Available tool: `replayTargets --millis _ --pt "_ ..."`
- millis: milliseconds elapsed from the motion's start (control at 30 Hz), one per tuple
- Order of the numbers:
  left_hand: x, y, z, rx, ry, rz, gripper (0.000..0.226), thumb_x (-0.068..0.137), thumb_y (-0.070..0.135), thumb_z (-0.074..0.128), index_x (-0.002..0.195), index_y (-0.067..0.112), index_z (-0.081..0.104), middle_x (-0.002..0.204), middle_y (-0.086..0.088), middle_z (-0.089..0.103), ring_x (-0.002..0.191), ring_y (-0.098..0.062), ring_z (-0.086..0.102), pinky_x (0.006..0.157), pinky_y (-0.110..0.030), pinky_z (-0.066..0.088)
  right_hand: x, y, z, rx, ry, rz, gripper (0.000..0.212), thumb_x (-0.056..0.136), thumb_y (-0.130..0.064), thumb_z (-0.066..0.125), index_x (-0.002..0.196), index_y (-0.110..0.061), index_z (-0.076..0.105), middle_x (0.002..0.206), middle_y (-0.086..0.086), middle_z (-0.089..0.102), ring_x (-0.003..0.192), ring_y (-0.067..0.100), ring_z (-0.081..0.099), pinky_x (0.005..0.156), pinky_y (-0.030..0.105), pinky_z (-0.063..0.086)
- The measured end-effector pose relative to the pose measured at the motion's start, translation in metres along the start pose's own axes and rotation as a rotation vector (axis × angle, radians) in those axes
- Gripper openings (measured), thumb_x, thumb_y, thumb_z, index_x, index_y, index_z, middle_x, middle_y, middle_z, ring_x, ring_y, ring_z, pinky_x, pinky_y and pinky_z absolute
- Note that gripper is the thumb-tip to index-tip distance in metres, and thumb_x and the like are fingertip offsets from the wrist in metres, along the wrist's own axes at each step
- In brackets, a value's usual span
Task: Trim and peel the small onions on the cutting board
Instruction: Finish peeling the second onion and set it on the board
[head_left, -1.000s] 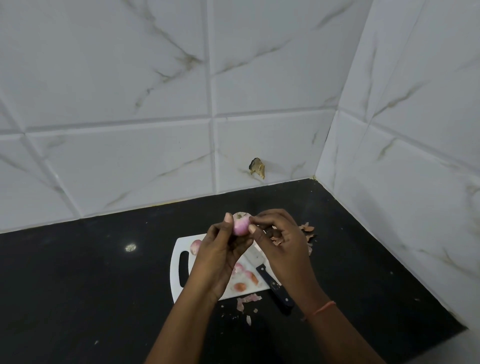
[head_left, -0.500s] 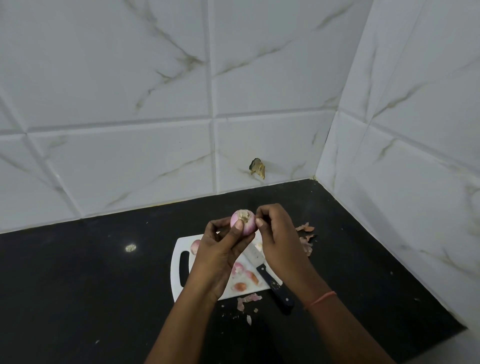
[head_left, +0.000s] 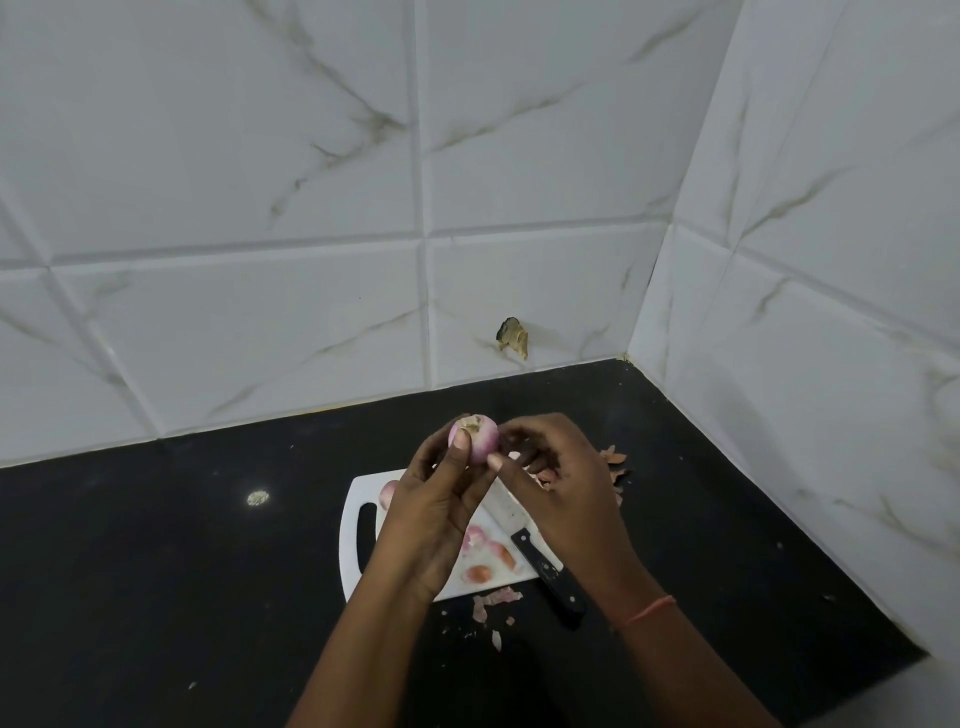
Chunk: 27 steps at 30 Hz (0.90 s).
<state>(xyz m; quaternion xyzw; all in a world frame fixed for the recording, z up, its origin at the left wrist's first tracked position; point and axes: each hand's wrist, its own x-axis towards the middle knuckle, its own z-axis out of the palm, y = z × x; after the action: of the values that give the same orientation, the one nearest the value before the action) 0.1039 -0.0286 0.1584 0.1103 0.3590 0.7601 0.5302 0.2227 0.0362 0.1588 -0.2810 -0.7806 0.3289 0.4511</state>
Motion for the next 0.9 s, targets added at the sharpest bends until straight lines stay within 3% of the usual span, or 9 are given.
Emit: replayTargets --millis 100,233,400,600,700,800,900 --pt "0.0013 -0.0008 -0.0015 0.008 0.004 -0.001 0.047 0.078 0.025 0.068 0.120 0.005 0.061 0.108 -0.017 0.073 0.105 -0.028 0.069 0.082 -0.029 0.061 0.0007 -0.0022 0.0024 -0.045 -0.016 -0.088 0.022 0.086 -0.012 0.072 0.106 -0.018 0.068 0.103 -0.012 0.059 0.096 0.008 0.061 0.080 0.013 0.047" --pt "0.0029 -0.0015 -0.0042 0.053 0.007 0.016 0.050 0.071 0.032 0.072 0.113 0.008 0.061 0.099 -0.011 0.073 0.088 -0.019 0.069 0.070 -0.025 0.060 0.0007 0.0019 0.0020 -0.118 0.011 -0.118 0.008 0.087 -0.018 0.071 0.095 -0.016 0.072 0.094 -0.011 0.061 0.090 0.004 0.060 0.075 0.014 0.048" --pt "0.0036 -0.0031 -0.0044 0.077 0.027 0.014 0.046 0.071 0.031 0.073 0.108 0.007 0.061 0.097 -0.011 0.072 0.090 -0.024 0.068 0.063 -0.023 0.058 0.0014 0.0019 0.0037 -0.153 0.032 -0.132 0.002 0.088 -0.015 0.070 0.089 -0.015 0.071 0.088 -0.012 0.061 0.085 0.001 0.059 0.073 0.011 0.045" --pt "0.0027 -0.0035 -0.0016 0.167 0.032 -0.033 0.043 0.069 0.044 0.070 0.095 0.010 0.062 0.077 -0.006 0.070 0.061 -0.012 0.064 0.059 -0.022 0.052 0.0034 0.0047 0.0049 -0.081 0.071 -0.099 0.007 0.090 -0.010 0.066 0.097 -0.012 0.069 0.092 -0.009 0.065 0.090 0.006 0.062 0.076 0.018 0.050" --pt "0.0034 -0.0022 -0.0005 0.194 0.043 -0.033 0.056 0.067 0.054 0.068 0.099 0.008 0.061 0.075 -0.004 0.062 0.055 -0.006 0.059 0.055 -0.020 0.048 -0.0006 0.0034 0.0046 -0.044 0.006 -0.142 0.016 0.091 -0.019 0.065 0.105 -0.013 0.070 0.099 -0.009 0.066 0.096 0.006 0.062 0.081 0.017 0.049" --pt "0.0039 -0.0014 -0.0011 0.235 0.097 -0.058 0.073 0.061 0.060 0.068 0.110 0.007 0.063 0.073 -0.002 0.062 0.055 -0.006 0.057 0.047 -0.018 0.047 -0.0022 0.0035 0.0040 -0.052 -0.021 -0.169 0.018 0.090 -0.025 0.064 0.101 -0.013 0.072 0.096 -0.009 0.065 0.092 0.005 0.062 0.079 0.018 0.049" --pt "0.0037 -0.0019 -0.0010 0.251 0.125 -0.080 0.068 0.064 0.060 0.066 0.107 0.008 0.063 0.065 0.000 0.060 0.053 -0.007 0.050 0.044 -0.017 0.043 0.0000 0.0055 0.0032 -0.074 -0.032 -0.186 0.013 0.090 -0.021 0.065 0.094 -0.011 0.072 0.090 -0.008 0.064 0.086 0.004 0.061 0.075 0.016 0.048"
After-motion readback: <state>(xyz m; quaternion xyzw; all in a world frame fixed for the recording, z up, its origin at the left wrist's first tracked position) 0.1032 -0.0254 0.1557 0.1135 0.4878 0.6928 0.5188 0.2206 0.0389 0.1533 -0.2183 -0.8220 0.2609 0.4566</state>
